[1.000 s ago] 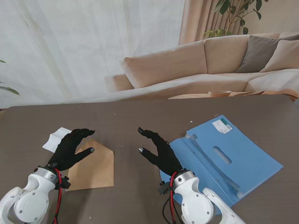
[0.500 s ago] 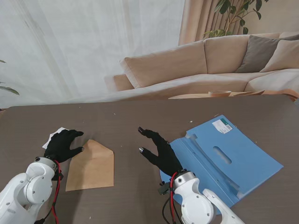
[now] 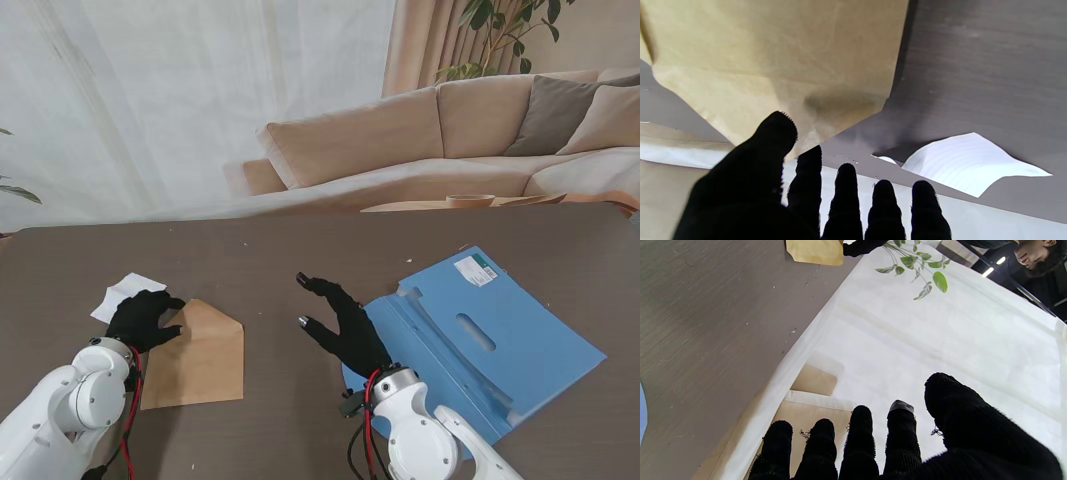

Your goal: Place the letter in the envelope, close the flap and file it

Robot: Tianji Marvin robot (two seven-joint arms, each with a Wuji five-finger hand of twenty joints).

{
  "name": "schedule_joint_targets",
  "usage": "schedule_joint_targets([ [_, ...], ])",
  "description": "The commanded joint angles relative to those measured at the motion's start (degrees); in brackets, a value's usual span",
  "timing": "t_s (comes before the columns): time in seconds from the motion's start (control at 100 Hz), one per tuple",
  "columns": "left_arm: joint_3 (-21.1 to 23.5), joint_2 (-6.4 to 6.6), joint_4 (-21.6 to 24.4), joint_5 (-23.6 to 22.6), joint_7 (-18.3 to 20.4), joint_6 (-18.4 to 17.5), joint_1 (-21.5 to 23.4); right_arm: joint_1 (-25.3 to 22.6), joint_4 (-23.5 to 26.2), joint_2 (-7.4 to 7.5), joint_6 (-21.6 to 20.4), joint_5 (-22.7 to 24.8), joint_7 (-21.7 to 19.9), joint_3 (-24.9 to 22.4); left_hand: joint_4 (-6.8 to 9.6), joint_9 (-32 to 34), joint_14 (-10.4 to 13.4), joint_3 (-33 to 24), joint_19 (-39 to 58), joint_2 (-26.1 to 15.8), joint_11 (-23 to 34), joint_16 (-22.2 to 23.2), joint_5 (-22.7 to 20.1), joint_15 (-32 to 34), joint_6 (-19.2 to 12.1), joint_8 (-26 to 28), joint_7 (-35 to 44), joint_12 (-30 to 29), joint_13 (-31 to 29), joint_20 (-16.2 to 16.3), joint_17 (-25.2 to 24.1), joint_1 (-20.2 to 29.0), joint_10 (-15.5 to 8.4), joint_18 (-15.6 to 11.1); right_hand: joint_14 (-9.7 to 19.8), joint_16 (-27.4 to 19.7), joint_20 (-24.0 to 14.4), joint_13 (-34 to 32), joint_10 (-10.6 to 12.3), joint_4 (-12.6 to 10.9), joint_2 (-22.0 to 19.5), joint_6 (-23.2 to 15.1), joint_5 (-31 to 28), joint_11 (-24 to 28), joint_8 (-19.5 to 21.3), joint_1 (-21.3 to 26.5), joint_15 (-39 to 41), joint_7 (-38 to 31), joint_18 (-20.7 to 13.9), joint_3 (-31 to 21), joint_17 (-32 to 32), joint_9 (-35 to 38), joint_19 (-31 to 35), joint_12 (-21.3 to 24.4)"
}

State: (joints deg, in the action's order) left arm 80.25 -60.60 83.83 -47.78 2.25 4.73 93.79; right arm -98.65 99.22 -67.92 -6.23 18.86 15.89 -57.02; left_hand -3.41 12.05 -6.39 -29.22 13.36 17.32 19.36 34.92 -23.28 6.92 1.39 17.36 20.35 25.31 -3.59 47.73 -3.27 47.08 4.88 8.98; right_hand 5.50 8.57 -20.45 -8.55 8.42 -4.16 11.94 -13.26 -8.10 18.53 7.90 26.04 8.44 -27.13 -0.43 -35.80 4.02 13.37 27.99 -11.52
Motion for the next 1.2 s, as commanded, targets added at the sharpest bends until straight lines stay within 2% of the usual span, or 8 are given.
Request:
schedule_joint_targets([
  [0.0,-0.7,-0.6,-0.7,0.0,0.3,0.7,-0.3,-0.5,0.3,-0.28,-0.1,-0.1,-0.7,0.1,-0.75,-1.2,1.0,-2.0,0.3,1.4,-1.3,1.4,-0.4,0.1,-1.0,0.0,-0.8,0.8,1.8,1.3,-0.4,1.7,-0.8,-1.4,-0.4,0.3,-0.3,-0.2,0.4,0.8,0.1,-0.3,-2.2,0.4,0.8,0.0,0.8,-1.0,-0.8,-0.6,0.4,0.7,0.6,-0.2],
  [0.19,-2.3,-0.91,-2.2,1.3,-0.6,2.6,-1.6,-0.6,0.4,-0.31,-0.1,-0.1,-0.6,-0.1,-0.26,-1.2,1.1,-2.8,0.4,0.5,-1.2,2.1,-3.4,0.6,-1.9,2.2,3.3,2.4,1.8,1.7,-0.3,5.5,-0.9,-1.6,-0.4,0.3,-0.2,-0.2,0.4,0.8,0.1,-0.3,-2.4,0.5,1.0,0.1,0.8,-1.2,-0.7,-0.7,0.5,0.7,0.7,-0.3],
  [0.31,-2.4,-1.18,-2.5,2.9,-1.3,2.4,-1.6,-0.6,0.4,-0.29,0.1,-0.2,-0.7,-0.2,-2.63,-0.7,1.1,2.1,0.3,2.3,2.4,3.1,-11.1,1.8,-4.2,8.1,11.2,3.7,1.4,2.0,-0.2,11.9,-1.6,-1.8,-0.4,0.3,-0.2,-0.1,0.3,0.9,0.1,-0.2,-2.4,0.5,1.2,0.1,0.8,-1.2,-0.7,-0.8,0.5,0.7,0.8,-0.3],
  [0.5,-1.7,-1.52,-2.3,4.6,-2.5,0.6,-0.9,-0.6,0.5,-0.29,0.5,-0.5,-0.9,-0.3,-1.66,2.5,0.9,7.6,0.4,2.3,6.9,4.4,-22.4,3.9,-1.6,8.9,23.8,4.0,0.9,2.2,-0.1,18.2,-2.4,-1.9,-0.5,0.3,-0.1,-0.2,0.3,0.9,0.0,-0.2,-2.5,0.6,1.4,0.0,0.9,-1.4,-0.7,-0.8,0.5,0.7,0.9,-0.3],
  [0.88,2.1,-1.76,1.0,7.8,-2.0,-4.9,2.0,-0.5,0.4,-0.31,0.4,-0.7,-0.9,-0.2,-2.1,14.5,-1.6,1.3,1.1,4.1,11.6,4.0,-21.7,9.1,1.8,18.0,27.9,7.5,-1.3,3.0,1.8,18.2,-1.4,0.1,-0.6,0.4,-0.1,-0.2,0.3,1.0,-0.2,0.0,-2.6,0.8,1.8,-0.1,1.0,-1.5,-0.6,-1.0,0.6,0.6,1.2,-0.4],
  [0.97,3.6,-1.86,2.2,8.6,-2.2,-7.1,3.1,-0.4,0.3,-0.34,0.4,-0.7,-0.9,-0.1,-2.47,29.0,-4.0,0.1,1.9,4.5,5.9,3.7,-22.2,12.2,2.0,20.2,27.4,17.4,-6.0,3.4,4.3,18.0,1.9,2.8,-0.6,0.4,-0.1,-0.2,0.2,1.0,-0.1,0.1,-2.8,0.9,1.9,0.0,1.0,-1.6,-0.6,-1.0,0.6,0.8,1.2,-0.4],
  [1.02,4.4,-1.97,3.0,9.4,-2.3,-8.2,3.8,-0.4,0.3,-0.37,0.4,-0.8,-0.8,-0.1,-2.47,36.1,-5.9,-0.1,2.6,4.7,3.3,3.8,-22.8,14.2,1.5,20.6,27.2,16.8,-9.9,3.5,6.3,18.0,3.6,4.8,-0.6,0.4,-0.1,-0.3,0.2,1.0,0.0,0.0,-2.9,1.0,2.0,0.0,1.1,-1.7,-0.6,-1.0,0.5,1.0,1.3,-0.5],
  [1.19,6.9,-2.0,6.1,10.9,-1.6,-11.8,6.3,-0.4,0.4,-0.35,0.5,-0.8,-0.9,-0.1,-2.38,43.1,-8.0,2.0,4.0,3.6,4.1,3.3,-23.0,20.5,0.2,21.6,26.3,13.0,-16.2,3.8,10.4,18.7,6.6,7.3,-0.7,0.4,-0.1,-0.5,0.1,1.0,0.0,0.2,-3.1,1.1,2.2,0.0,1.1,-1.8,-0.4,-1.0,0.5,1.1,1.4,-0.5],
])
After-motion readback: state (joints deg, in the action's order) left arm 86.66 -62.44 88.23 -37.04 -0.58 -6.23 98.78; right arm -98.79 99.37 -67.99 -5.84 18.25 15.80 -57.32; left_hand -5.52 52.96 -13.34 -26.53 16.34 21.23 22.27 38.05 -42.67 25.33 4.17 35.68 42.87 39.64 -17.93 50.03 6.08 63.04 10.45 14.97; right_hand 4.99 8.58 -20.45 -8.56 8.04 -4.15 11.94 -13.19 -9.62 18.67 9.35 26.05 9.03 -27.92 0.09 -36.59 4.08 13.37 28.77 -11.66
